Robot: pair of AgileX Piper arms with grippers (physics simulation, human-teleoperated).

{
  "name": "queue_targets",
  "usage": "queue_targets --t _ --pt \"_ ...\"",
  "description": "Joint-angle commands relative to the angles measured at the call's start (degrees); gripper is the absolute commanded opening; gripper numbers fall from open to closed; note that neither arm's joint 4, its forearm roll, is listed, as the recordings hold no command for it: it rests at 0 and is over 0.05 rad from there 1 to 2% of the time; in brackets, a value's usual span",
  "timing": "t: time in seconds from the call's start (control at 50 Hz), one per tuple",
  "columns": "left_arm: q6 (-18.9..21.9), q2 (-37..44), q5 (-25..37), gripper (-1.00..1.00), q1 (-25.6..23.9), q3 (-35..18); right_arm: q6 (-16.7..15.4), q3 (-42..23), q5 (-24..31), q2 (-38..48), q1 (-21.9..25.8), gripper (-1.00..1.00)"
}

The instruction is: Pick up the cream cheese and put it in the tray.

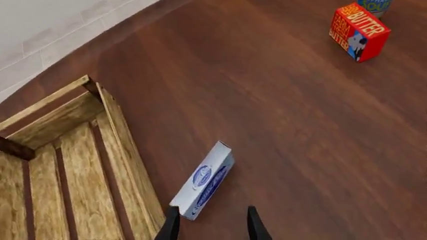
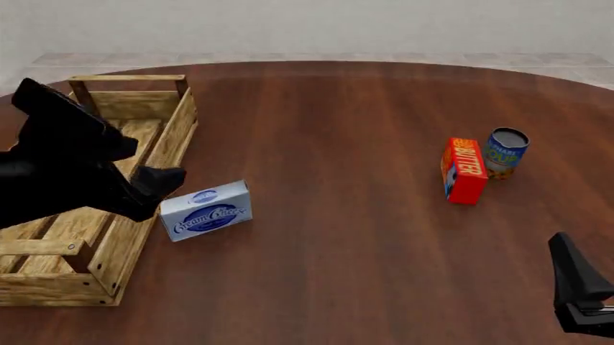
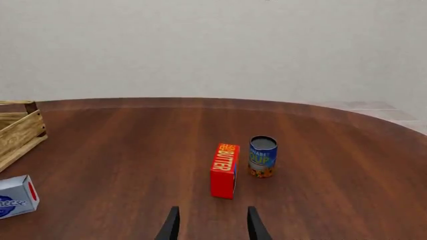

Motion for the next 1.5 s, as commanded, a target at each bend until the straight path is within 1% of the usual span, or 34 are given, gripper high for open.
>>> queue_targets --t 0.02,0.04,0.1,0.18,0.26,0.32,0.4,0.44,0.48,0.58,0.6,0.64,0.66,0.68,0.72,0.76,0.78,0.8,0.82,0.88,0.92,1.02,1.04,1.08,1.1,1.14,1.16,1.24,1.28,1.3,1.34,1.42,1.46,1.5 --pt "3.0 5.4 2.5 1.00 -0.6 -1.3 0.0 0.0 -0.1 0.0 0.0 1.00" --pt "3.0 5.7 2.3 1.00 -0.3 -1.2 0.3 0.0 0.0 0.2 0.0 1.00" --pt "4.6 7.3 1.8 1.00 0.4 -0.5 0.1 0.0 0.0 0.1 0.0 1.00" --pt "4.3 7.6 2.1 1.00 0.3 -1.0 -0.2 0.0 -0.1 -0.1 0.0 1.00" --pt "4.6 8.7 2.4 1.00 0.0 -1.6 0.3 0.1 -0.1 0.3 0.0 1.00" --pt "5.5 9.7 1.7 1.00 -0.3 -1.9 -0.2 0.0 -0.1 -0.1 0.0 1.00" --pt "5.7 10.3 1.7 1.00 -0.2 -2.5 0.2 0.0 0.1 0.1 0.0 1.00" --pt "6.6 10.9 1.3 1.00 -0.1 -2.4 0.3 0.0 0.1 0.1 0.0 1.00" --pt "8.4 12.2 0.7 1.00 0.6 -2.2 -0.2 0.1 -0.1 -0.1 0.0 1.00" --pt "7.9 13.3 0.1 1.00 0.6 -3.1 0.3 0.1 -0.1 0.2 0.0 1.00" --pt "8.7 13.3 -0.1 1.00 0.7 -3.0 0.3 0.1 -0.1 0.2 0.0 1.00" --pt "9.0 14.2 -1.4 1.00 1.3 -2.9 0.1 0.0 0.0 0.0 0.0 1.00" --pt "10.8 13.5 -2.1 1.00 1.0 -2.5 -0.2 0.0 0.0 -0.1 0.0 1.00" --pt "11.4 13.9 -2.6 1.00 1.6 -2.5 -0.2 0.0 0.1 -0.2 0.0 1.00" --pt "12.1 13.0 -3.6 1.00 0.9 -2.4 0.2 0.0 0.2 -0.1 0.0 1.00" --pt "12.8 14.2 -5.2 1.00 2.3 -2.6 0.2 0.0 0.1 0.1 0.0 1.00" --pt "13.8 14.5 -6.1 1.00 2.9 -2.3 0.2 0.1 -0.1 0.2 0.0 1.00" --pt "13.8 14.5 -6.1 1.00 2.9 -2.3 0.2 0.1 -0.1 0.2 0.0 1.00" --pt "16.0 14.2 -8.0 1.00 2.3 -0.8 -0.1 0.0 0.0 -0.1 0.0 1.00" --pt "15.7 13.5 -9.0 1.00 1.9 -0.9 0.1 0.0 0.0 0.0 0.0 1.00" --pt "17.1 13.7 -10.0 1.00 2.2 -0.2 0.2 0.1 -0.1 0.1 0.0 1.00" --pt "18.4 14.1 -12.1 1.00 2.0 1.3 -0.1 0.0 0.0 -0.1 0.0 1.00" --pt "20.0 13.8 -12.9 1.00 1.5 2.3 0.1 0.0 0.0 0.0 0.0 1.00" --pt "19.7 13.9 -13.1 1.00 1.3 2.3 0.2 0.0 0.0 0.1 0.0 1.00" --pt "21.1 14.1 -14.1 1.00 1.6 2.8 0.1 0.1 -0.1 0.1 0.0 1.00" --pt "22.1 14.2 -14.6 1.00 1.4 3.3 -0.1 0.1 -0.1 0.0 0.0 1.00" --pt "23.5 14.0 -15.0 1.00 0.9 4.1 -0.1 0.1 -0.2 0.0 0.0 1.00" --pt "23.8 15.5 -14.8 1.00 1.3 3.5 0.2 0.0 -0.1 0.2 0.0 1.00" --pt "24.5 15.8 -14.2 1.00 0.0 4.3 -0.1 0.0 0.0 -0.1 0.0 1.00" --pt "24.9 17.9 -14.2 1.00 1.2 3.9 -0.1 0.0 0.0 -0.1 0.0 1.00" --pt "24.1 18.4 -13.6 1.00 1.1 3.4 0.2 0.0 0.0 0.1 0.0 1.00" --pt "25.2 20.3 -14.4 1.00 2.2 2.7 -0.2 0.1 -0.2 0.0 0.0 1.00" --pt "23.3 21.8 -13.4 1.00 2.5 1.6 0.1 0.0 0.1 0.0 0.0 1.00" --pt "23.2 24.7 -12.9 1.00 4.2 1.0 0.1 0.0 0.1 0.0 0.0 1.00"
